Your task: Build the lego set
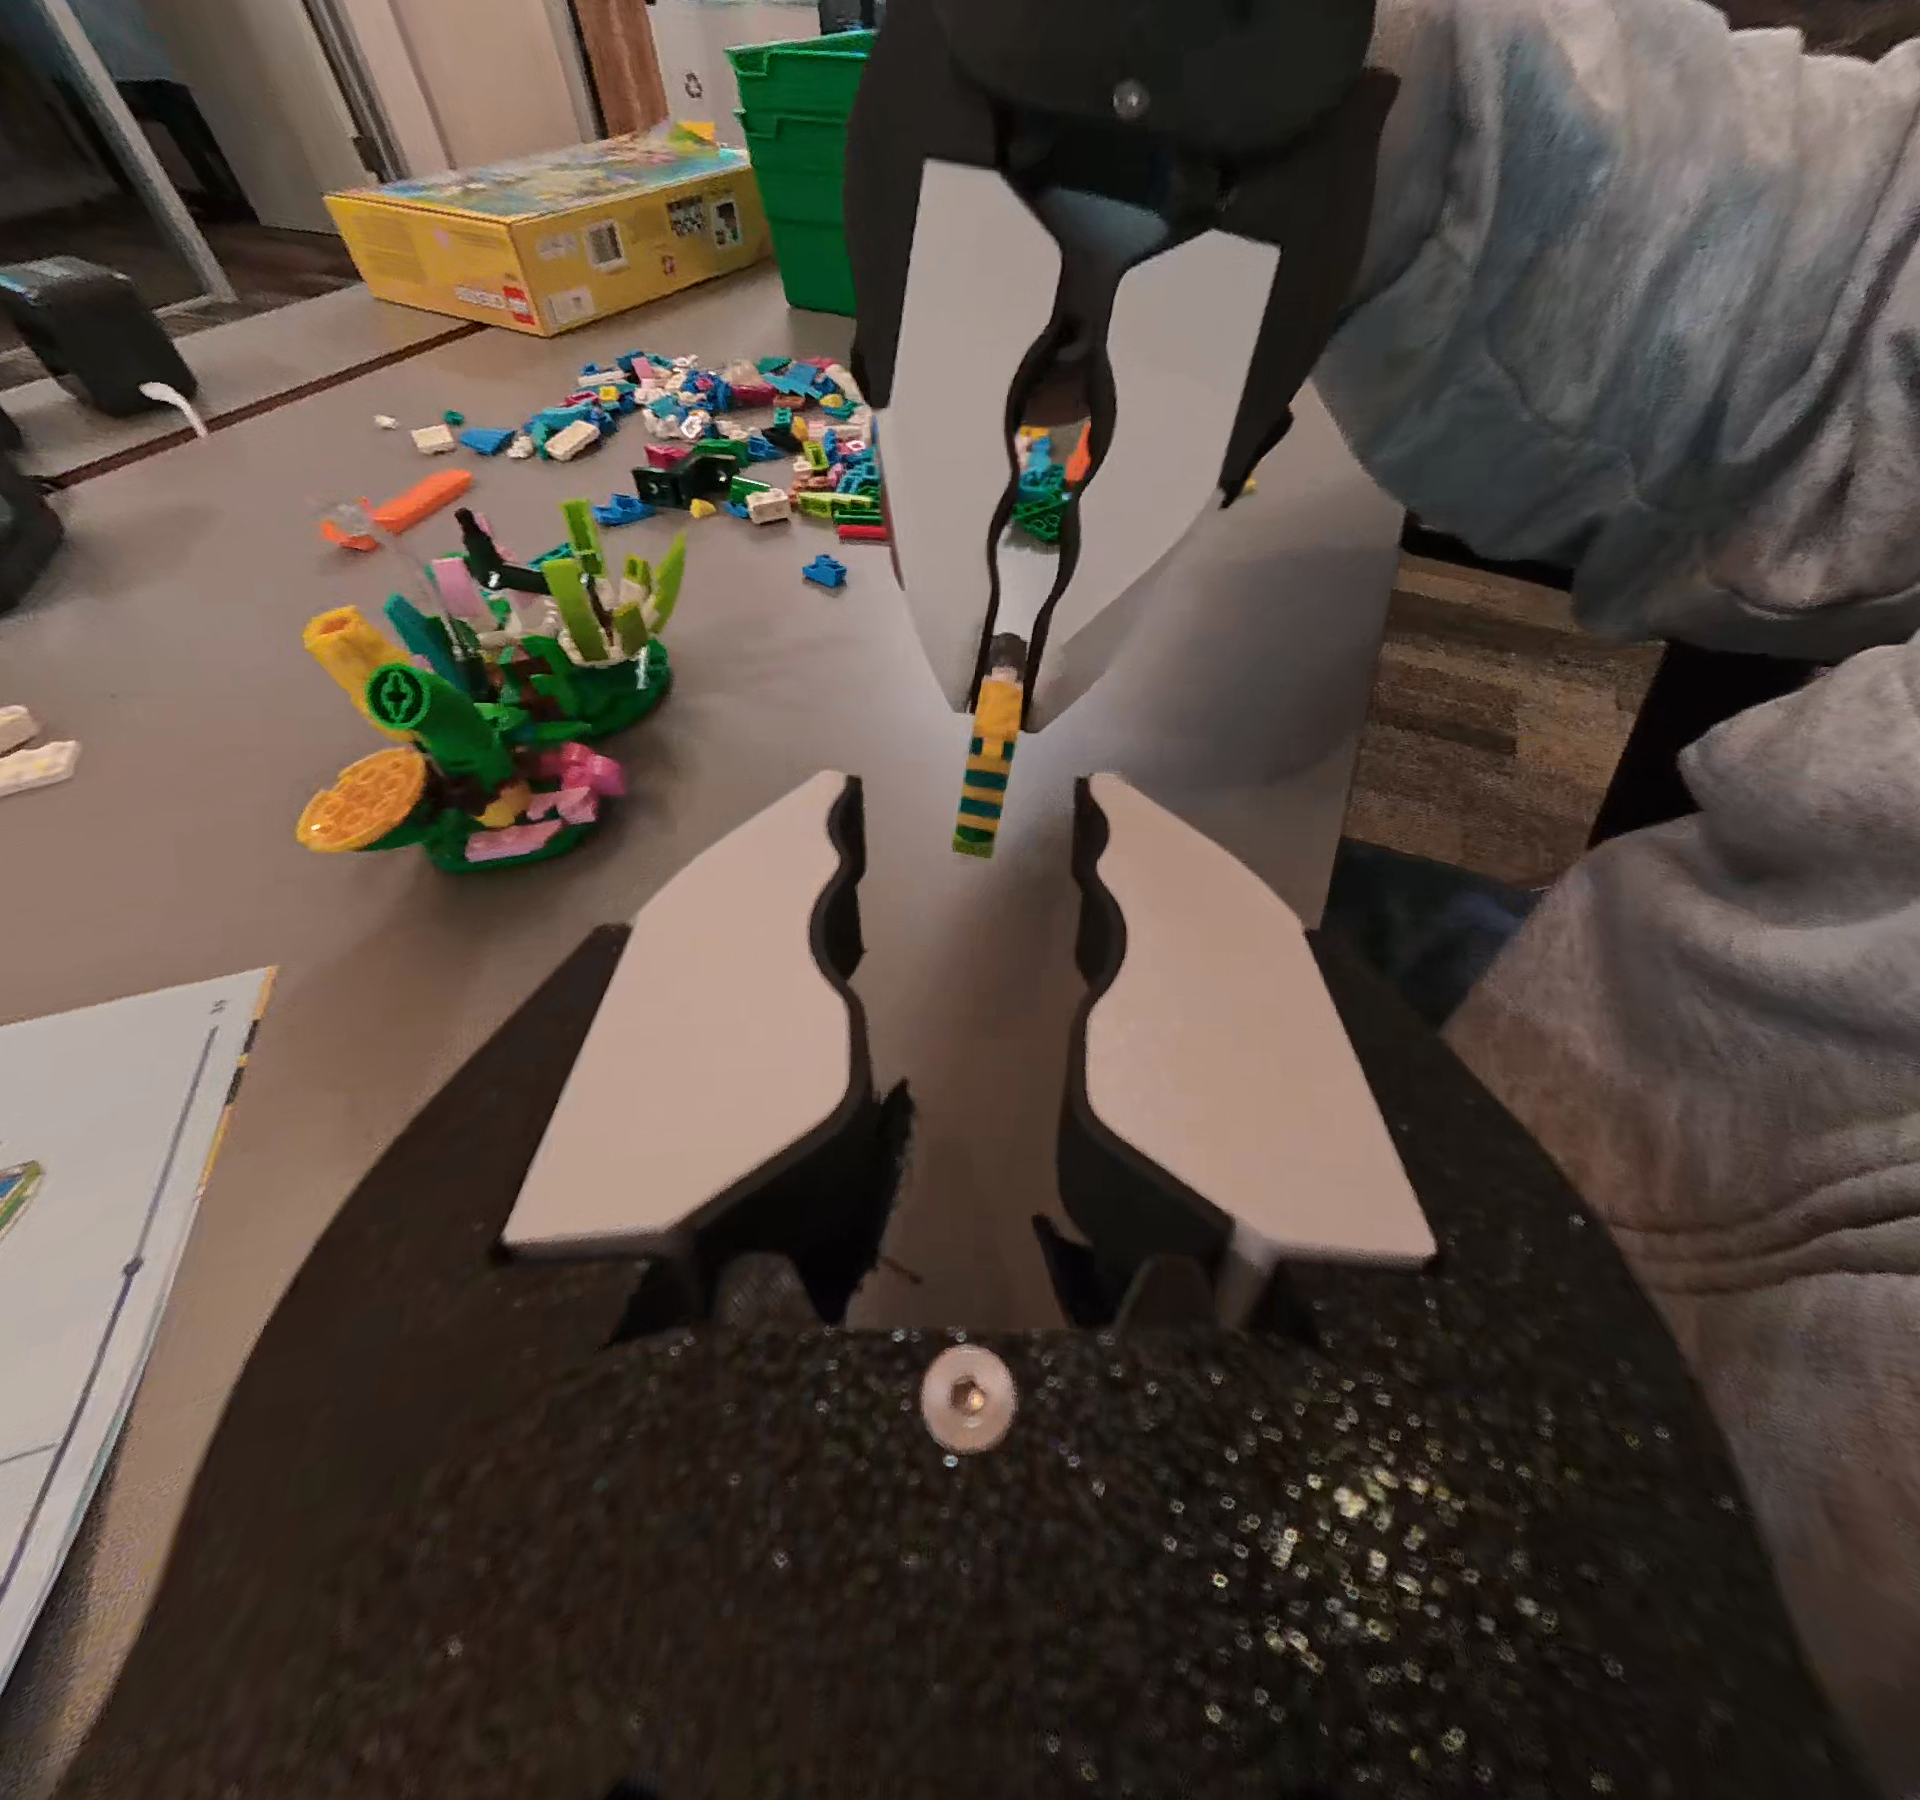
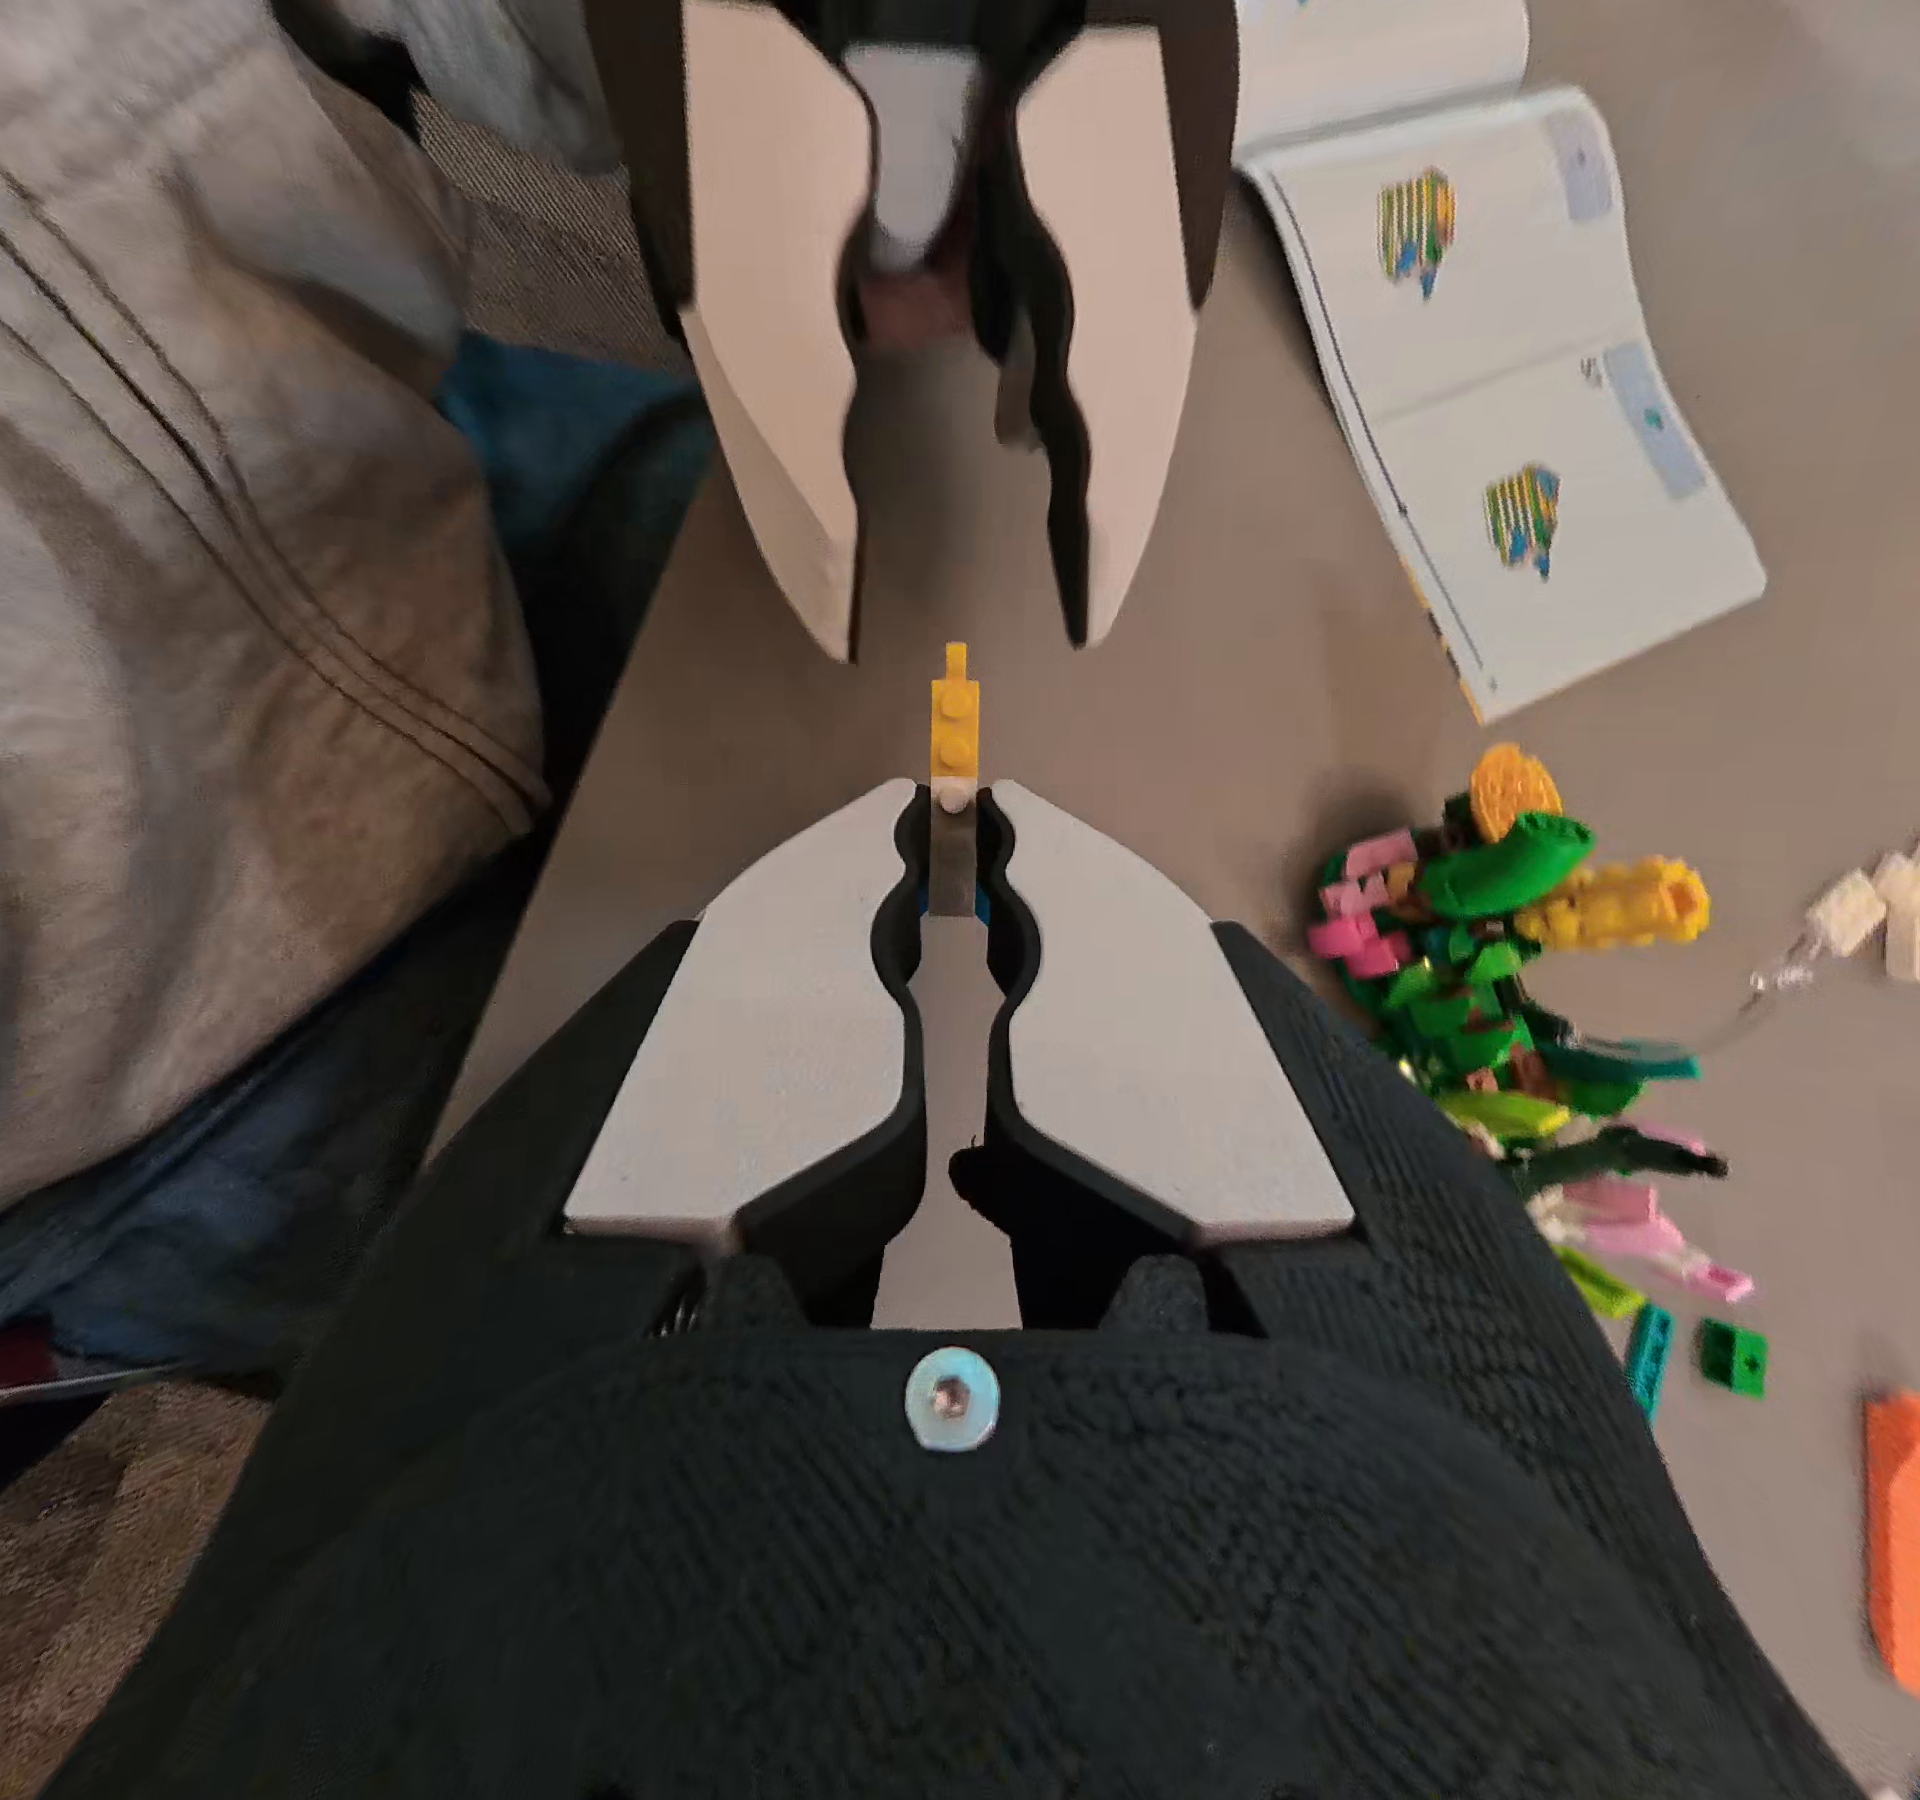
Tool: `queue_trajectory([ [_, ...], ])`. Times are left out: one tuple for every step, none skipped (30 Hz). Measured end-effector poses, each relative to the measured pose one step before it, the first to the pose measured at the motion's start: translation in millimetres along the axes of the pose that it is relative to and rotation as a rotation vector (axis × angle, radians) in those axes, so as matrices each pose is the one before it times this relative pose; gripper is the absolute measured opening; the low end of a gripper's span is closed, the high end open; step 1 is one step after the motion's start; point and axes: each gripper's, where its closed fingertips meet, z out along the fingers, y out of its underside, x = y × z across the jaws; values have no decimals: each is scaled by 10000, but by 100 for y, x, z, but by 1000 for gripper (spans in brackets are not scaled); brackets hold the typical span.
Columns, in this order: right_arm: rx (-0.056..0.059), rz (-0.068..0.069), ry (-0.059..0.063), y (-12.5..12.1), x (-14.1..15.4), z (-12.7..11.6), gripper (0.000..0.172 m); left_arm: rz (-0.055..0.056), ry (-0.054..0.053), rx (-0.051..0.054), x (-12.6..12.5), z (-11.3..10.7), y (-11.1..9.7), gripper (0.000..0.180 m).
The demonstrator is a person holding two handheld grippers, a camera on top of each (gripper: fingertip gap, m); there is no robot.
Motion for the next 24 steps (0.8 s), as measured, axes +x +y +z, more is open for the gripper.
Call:
queue_trajectory([
  [203, -86, -69, -617, -234, -3, 7, 85, 113, -67, 226, 38, 82, 35],
  [179, -77, -45, -537, -176, 17, 7, 96, 122, -48, 236, 21, 55, 33],
  [130, -80, 11, -433, -86, 7, 7, 85, 89, -30, 188, 11, 47, 31],
  [94, -77, 31, -333, -29, -3, 7, 80, 46, -7, 123, 5, 2, 28],
  [99, -48, 15, -305, -21, -6, 7, 71, 42, -2, 116, 12, 5, 26],
  [109, -28, -7, -294, -37, -1, 7, 53, 28, 13, 88, 3, -19, 25],
  [107, -16, -29, -254, -62, 22, 7, 33, -6, 24, 29, 13, -34, 24],
  [79, 0, -40, -185, -65, 21, 7, 27, 11, 41, 43, -6, -57, 22],
  [46, 5, -36, -126, -58, 26, 7, 39, 38, 61, 88, -15, -88, 19],
  [29, -4, -20, -83, -47, 33, 7, 52, 26, 65, 73, -29, -79, 16],
  [14, 4, -7, -44, -51, 27, 7, 79, -2, 42, 39, -34, -45, 13],
  [11, 47, 4, -33, -18, 31, 7, 105, -41, 5, -19, -39, 6, 9],
  [22, 92, 19, -37, 1, 21, 7, 124, 12, -21, 38, -27, 41, 9],
  [13, 93, 26, -13, -14, 26, 7, 82, -23, -19, -31, -30, 13, 9],
  [27, 71, 152, -17, 114, 20, 7, 32, -104, 12, -150, -34, -16, 9],
  [51, 34, 239, -47, 205, -59, 8, 21, -88, -10, -141, -36, 22, 8],
  [106, 10, 222, -112, 139, -205, 13, 46, -132, -36, -210, -33, 101, 9],
  [131, 43, 234, -120, 158, -377, 23, 41, -153, 16, -232, -62, 18, 9],
  [156, 83, 323, -72, 266, -516, 28, 3, -125, 95, -193, -104, -109, 8],
  [183, 85, 410, 0, 364, -636, 29, -35, -121, 131, -196, -104, -145, 9],
  [201, 72, 440, 117, 376, -717, 30, -50, -108, 142, -203, -113, -164, 8],
  [219, 70, 499, 215, 453, -779, 29, -81, -62, 116, -159, -102, -125, 8],
  [228, 57, 533, 315, 489, -803, 29, -116, 4, 99, -99, -98, -115, 9],
  [177, 35, 630, 472, 651, -850, 29, -152, -90, 99, -238, -102, -112, 8],
])
